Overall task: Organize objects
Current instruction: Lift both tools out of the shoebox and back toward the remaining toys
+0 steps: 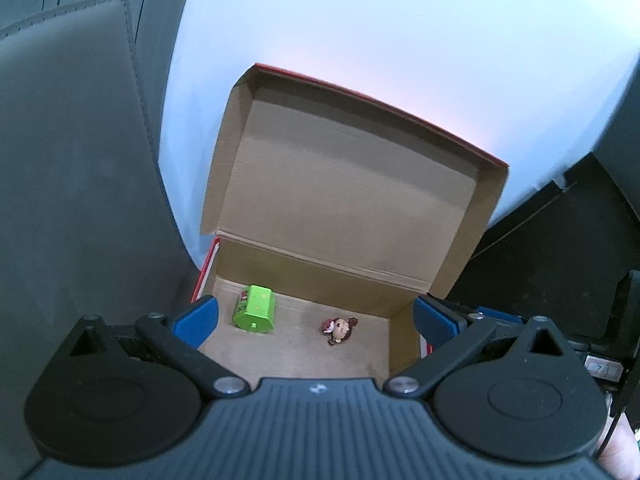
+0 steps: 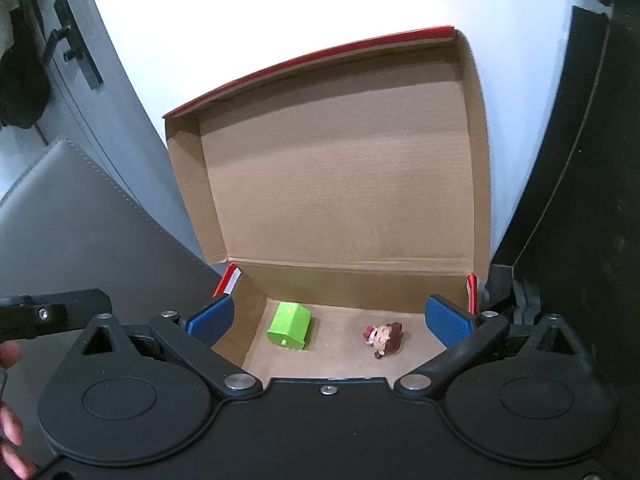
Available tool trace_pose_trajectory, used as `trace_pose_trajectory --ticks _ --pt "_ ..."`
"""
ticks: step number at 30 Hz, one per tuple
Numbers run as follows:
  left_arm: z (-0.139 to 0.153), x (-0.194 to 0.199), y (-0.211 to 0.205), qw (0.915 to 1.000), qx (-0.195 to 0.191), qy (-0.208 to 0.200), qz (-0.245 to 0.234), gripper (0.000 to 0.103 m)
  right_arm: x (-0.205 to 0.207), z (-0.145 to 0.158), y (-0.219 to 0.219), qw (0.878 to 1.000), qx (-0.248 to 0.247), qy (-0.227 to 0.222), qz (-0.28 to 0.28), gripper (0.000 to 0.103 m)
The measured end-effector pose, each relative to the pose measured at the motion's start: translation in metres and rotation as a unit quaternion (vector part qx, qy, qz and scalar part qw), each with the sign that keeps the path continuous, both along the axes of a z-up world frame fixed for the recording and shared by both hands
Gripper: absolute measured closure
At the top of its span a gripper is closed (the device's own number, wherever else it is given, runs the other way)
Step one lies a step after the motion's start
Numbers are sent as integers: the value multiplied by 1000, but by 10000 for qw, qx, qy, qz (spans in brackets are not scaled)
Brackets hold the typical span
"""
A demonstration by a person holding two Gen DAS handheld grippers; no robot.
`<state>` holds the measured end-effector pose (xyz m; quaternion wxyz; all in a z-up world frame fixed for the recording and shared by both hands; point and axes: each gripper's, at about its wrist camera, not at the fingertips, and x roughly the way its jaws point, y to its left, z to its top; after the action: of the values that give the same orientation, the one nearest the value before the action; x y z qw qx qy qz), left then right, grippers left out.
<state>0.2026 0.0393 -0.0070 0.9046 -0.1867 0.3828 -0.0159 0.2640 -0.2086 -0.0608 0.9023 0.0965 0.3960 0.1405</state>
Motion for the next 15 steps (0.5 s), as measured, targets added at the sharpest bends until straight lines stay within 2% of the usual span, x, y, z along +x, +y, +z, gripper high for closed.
trace_pose_trajectory --ticks 10,13,15 --pt "6 -20 -2 9997 158 -95 -173 0 -34 15 -6 9999 105 -71 -16 0" --pt "3 -24 -2 9989 324 -38 -333 0 -42 16 -6 9999 61 -49 -65 0" --pt "-1 -27 -1 9989 275 33 -378 0 -46 16 -8 9999 112 -12 -114 0"
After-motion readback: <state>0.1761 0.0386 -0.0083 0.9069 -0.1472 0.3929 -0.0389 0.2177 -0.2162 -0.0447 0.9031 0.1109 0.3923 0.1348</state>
